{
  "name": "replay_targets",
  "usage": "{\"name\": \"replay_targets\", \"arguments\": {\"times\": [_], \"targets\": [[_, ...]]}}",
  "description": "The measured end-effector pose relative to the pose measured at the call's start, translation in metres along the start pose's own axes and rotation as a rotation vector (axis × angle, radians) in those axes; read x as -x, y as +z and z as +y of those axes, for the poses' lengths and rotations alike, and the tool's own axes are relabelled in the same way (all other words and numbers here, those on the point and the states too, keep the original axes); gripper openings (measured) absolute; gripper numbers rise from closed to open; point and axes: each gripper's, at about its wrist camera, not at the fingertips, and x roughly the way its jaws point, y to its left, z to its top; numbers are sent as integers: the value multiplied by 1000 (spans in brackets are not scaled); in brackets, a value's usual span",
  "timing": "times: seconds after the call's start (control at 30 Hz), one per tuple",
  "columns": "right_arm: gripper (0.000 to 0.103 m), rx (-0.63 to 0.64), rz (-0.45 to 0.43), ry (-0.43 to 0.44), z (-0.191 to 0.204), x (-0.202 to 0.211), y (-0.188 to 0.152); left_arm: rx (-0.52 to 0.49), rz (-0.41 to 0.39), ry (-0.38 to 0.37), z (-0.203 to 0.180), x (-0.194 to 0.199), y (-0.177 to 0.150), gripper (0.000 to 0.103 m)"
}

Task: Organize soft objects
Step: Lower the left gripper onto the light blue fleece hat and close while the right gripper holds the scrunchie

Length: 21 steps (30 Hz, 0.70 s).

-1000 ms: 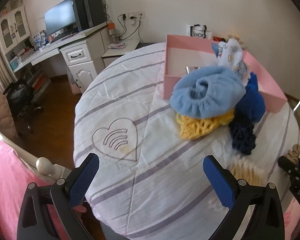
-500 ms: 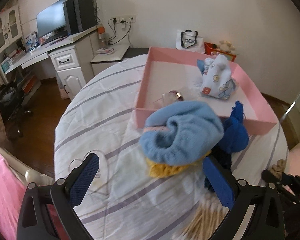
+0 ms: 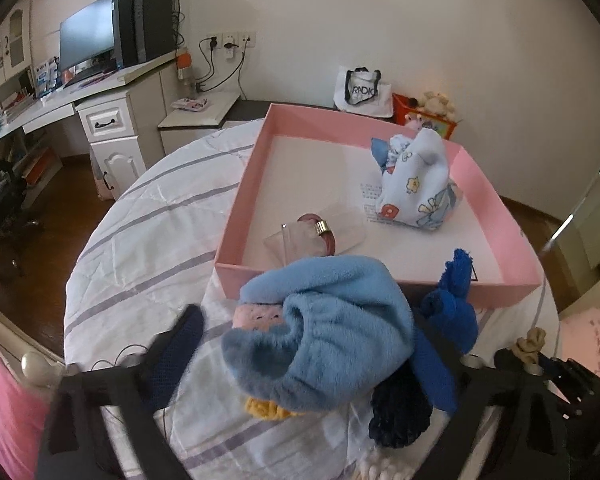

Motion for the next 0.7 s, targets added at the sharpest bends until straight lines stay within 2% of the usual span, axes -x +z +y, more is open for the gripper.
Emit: {"name": "replay_targets", "arguments": {"times": [0.03, 0.1, 0.27, 0.33, 0.47, 0.7], "targets": [[27, 1, 0, 1, 0, -1, 1, 3, 11, -7, 1, -2, 0, 72], [27, -2, 1, 1, 0, -1, 1, -4, 32, -43, -3, -10, 0, 53], [27, -3, -1, 2, -2, 0, 2, -32, 25, -20, -9, -9, 1, 24], [27, -5, -4, 5, -2, 0, 3, -40, 13, -11, -10, -4, 1, 23], [27, -5, -17, 9, 0, 5, 2, -36, -3, -11, -8, 5, -1, 15], [27, 4, -47, 20, 5, 18, 2, -39, -14, -6, -10, 20, -6, 14]]}}
